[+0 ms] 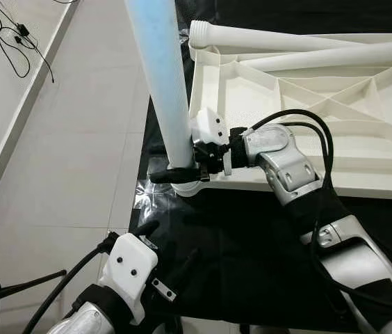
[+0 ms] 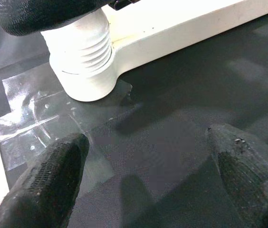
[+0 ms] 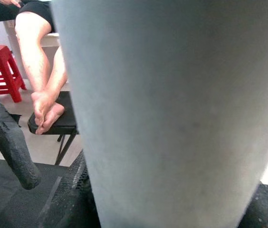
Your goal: Building children table
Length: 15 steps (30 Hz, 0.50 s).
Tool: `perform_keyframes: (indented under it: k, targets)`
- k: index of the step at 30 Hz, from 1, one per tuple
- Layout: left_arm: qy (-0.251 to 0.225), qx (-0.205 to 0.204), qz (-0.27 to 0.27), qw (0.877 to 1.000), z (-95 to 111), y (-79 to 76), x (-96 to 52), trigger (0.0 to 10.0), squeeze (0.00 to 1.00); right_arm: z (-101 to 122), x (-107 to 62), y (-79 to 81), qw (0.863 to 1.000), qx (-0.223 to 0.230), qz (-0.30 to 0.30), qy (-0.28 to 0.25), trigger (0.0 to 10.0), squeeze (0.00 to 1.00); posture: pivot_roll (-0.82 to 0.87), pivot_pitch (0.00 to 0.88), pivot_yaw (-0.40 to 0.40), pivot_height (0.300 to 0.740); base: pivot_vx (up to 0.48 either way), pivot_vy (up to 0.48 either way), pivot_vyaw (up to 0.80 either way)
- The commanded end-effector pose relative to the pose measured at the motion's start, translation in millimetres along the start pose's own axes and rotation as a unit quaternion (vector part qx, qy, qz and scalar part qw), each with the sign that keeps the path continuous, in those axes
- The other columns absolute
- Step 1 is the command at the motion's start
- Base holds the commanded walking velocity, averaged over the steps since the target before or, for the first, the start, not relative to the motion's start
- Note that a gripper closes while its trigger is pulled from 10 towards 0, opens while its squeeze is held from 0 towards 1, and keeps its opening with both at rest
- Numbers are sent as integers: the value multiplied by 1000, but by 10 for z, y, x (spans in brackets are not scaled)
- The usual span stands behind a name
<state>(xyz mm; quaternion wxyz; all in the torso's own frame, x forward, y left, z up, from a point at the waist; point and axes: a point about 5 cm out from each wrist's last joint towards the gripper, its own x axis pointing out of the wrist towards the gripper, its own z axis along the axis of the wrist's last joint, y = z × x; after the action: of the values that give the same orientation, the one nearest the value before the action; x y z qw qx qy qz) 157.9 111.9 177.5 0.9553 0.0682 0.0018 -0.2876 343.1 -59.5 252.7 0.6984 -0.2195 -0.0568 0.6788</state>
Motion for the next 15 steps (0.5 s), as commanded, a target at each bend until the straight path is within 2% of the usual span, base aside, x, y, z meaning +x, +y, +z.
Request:
perform_keyframes:
  k: [1,15]
  targets:
    - [9,0,-1,1000,-16,-11,-31,10000,0,-702,-101,229,983,142,-15,116,10000,0,51,424,93,740,0,0,0]
    - [8,0,-1,1000,-10,-10,-35,10000,0,-734,-95,262,979,160,-42,120,10000,0,50,430,92,740,0,0,0]
